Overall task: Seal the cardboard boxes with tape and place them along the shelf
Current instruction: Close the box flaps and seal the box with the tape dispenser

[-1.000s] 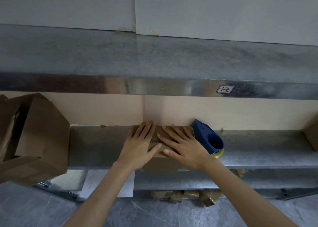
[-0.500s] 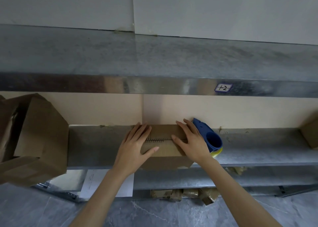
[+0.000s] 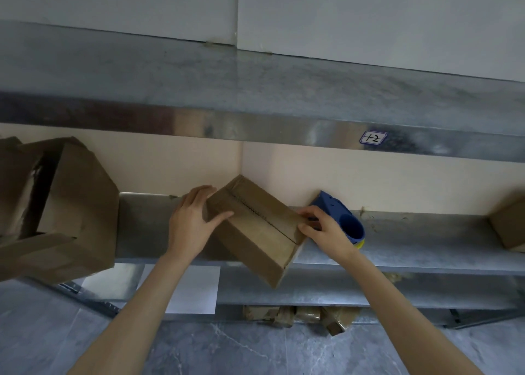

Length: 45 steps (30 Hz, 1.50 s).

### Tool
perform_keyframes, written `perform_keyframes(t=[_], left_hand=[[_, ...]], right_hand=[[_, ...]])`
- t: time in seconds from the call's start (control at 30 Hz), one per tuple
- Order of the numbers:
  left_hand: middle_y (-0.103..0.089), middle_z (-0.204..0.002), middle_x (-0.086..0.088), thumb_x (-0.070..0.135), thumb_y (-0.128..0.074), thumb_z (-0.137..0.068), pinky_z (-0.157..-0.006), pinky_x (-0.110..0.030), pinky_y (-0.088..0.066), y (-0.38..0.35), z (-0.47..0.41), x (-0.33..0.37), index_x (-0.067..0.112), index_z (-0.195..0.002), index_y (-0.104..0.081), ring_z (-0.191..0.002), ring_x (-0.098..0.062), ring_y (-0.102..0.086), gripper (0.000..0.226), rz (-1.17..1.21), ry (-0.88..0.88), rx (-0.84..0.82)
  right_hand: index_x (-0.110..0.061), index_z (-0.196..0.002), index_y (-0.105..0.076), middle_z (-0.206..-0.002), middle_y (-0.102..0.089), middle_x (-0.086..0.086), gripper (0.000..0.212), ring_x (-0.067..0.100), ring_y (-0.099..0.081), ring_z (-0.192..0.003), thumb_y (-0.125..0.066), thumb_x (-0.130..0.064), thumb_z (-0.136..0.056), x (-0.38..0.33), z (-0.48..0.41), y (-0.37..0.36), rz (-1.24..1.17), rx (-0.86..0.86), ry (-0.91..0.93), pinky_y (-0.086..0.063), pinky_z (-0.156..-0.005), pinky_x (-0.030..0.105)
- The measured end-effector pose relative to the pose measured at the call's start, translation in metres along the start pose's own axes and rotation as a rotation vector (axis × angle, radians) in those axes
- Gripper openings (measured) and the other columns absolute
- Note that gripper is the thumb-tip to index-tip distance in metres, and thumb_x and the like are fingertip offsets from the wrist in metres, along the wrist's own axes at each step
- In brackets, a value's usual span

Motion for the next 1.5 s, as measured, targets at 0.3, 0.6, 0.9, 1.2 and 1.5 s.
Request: perform_keyframes(t=[0.3,0.6,0.9,1.2,1.5], left_hand=[[-0.044,-0.119,-0.003,0.023,-0.084,-0.076,-0.087,-0.045,-0.056,-0.012,0.009,0.008,0.010,-0.121,-0.055,-0.094,-0.024,-0.060,0.054,0.374,0.241,0.068],[-0.048,-0.133,0.001,0.036,-0.079,-0.081,-0.103,-0.034,-0.045,-0.022,0.028,0.016,0.021,-0.130,-0.049,-0.122,-0.016,-0.051,0.059,0.405,0.277,-0.051],[-0.052,-0.141,-0.001,0.051,-0.064,-0.089,-0.106,-0.049,-0.037,-0.006,0.046,0.032,0.022,-0.139,-0.050,-0.131,-0.025,-0.047,0.059,-0.167,0.242,0.001],[-0.053,-0.143,-0.005,0.051,-0.056,-0.094,-0.103,-0.041,-0.036,-0.005,0.079,0.073,0.016,-0.145,-0.047,-0.131,-0.025,-0.046,0.062,-0.340,0.252,0.027],[-0.057,-0.139,-0.006,0.054,-0.055,-0.094,-0.101,-0.040,-0.039,-0.002,0.094,0.087,0.015,-0.145,-0.047,-0.127,-0.026,-0.050,0.065,-0.444,0.305,-0.002]], right_hand=[[-0.031,-0.129,-0.052,-0.124,-0.053,-0.010,0.036,0.018,-0.058,-0.104,-0.048,-0.009,-0.100,-0.004,0.010,-0.018,-0.043,-0.007,-0.001,-0.055,-0.089,0.042],[-0.034,-0.128,-0.052,-0.118,-0.051,-0.020,0.031,0.001,-0.053,-0.107,-0.057,-0.031,-0.097,-0.003,0.013,-0.023,0.102,-0.052,0.122,-0.050,-0.090,0.026],[-0.016,-0.131,-0.054,-0.128,-0.059,0.007,0.032,0.024,-0.054,-0.115,-0.048,-0.027,-0.102,0.028,-0.018,0.046,0.480,0.068,0.107,-0.039,-0.086,0.027],[-0.023,-0.152,-0.022,-0.140,-0.039,0.018,0.055,0.039,-0.055,-0.110,-0.042,-0.037,-0.103,0.061,-0.017,0.051,0.870,-0.002,0.051,-0.050,-0.067,0.037],[-0.023,-0.156,0.000,-0.071,-0.059,0.010,0.070,0.024,-0.051,-0.051,-0.045,-0.034,-0.103,0.088,-0.031,0.044,0.690,-0.079,-0.030,-0.037,-0.042,0.028]])
Point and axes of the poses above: each hand's wrist, its own z-axis away from the middle knuckle, its own y-axis out of the back of the hand, x = y × z, the point moved 3 cm from there along -z, towards the middle knuckle
